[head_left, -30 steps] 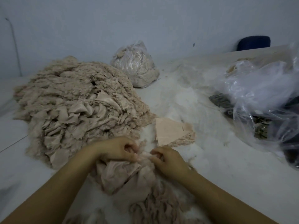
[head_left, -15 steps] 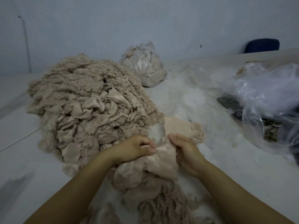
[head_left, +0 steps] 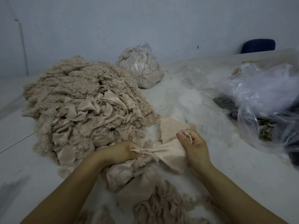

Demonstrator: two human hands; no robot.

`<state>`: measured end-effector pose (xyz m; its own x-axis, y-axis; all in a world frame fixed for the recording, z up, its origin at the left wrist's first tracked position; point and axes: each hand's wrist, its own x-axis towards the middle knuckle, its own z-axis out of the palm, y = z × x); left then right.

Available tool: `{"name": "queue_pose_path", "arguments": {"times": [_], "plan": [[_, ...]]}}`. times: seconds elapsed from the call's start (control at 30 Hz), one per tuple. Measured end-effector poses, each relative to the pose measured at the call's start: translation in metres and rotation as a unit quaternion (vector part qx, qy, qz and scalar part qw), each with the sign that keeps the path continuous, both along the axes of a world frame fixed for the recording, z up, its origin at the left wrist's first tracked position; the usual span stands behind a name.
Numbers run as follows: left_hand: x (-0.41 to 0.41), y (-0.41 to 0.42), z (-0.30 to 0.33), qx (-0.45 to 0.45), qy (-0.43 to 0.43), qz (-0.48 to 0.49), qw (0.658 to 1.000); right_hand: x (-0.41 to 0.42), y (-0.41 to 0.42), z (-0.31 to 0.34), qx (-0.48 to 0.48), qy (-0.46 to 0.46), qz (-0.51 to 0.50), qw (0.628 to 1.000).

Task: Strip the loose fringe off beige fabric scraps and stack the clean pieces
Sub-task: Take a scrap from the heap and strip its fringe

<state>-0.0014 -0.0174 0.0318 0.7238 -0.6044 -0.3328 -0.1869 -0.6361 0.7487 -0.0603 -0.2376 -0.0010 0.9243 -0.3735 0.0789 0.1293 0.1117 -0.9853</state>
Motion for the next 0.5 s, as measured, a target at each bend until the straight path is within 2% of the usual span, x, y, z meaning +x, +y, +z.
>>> {"name": "queue_pose_path", "arguments": {"times": [0.07,0.13,0.2,0.23,0.33,0.4,0.5], "plan": [[0.009,0.002,-0.001,0.098,-0.111,-0.006,0.989,0.001,-0.003,-0.001,0.014,0.003,-0.017,1.000],[0.015,0.010,-0.005,0.211,-0.243,0.002,0.947,0.001,-0.017,0.002,0.036,0.016,-0.025,0.999],[0.017,0.021,-0.006,0.242,-0.251,0.023,0.937,-0.002,-0.031,0.005,0.017,0.025,0.006,1.000],[0.017,0.023,-0.006,0.221,-0.207,0.029,0.952,-0.004,-0.035,0.005,-0.003,0.026,0.031,0.999],[0.006,0.007,0.005,0.057,-0.091,0.030,0.994,-0.005,-0.029,0.005,-0.017,0.014,0.112,0.993],[-0.005,-0.018,0.015,-0.089,-0.032,0.045,0.994,-0.003,-0.020,0.006,-0.006,0.006,0.157,0.988],[-0.015,-0.051,0.017,-0.213,0.039,0.062,0.974,0.000,-0.005,0.011,-0.002,-0.002,0.187,0.982]]}}
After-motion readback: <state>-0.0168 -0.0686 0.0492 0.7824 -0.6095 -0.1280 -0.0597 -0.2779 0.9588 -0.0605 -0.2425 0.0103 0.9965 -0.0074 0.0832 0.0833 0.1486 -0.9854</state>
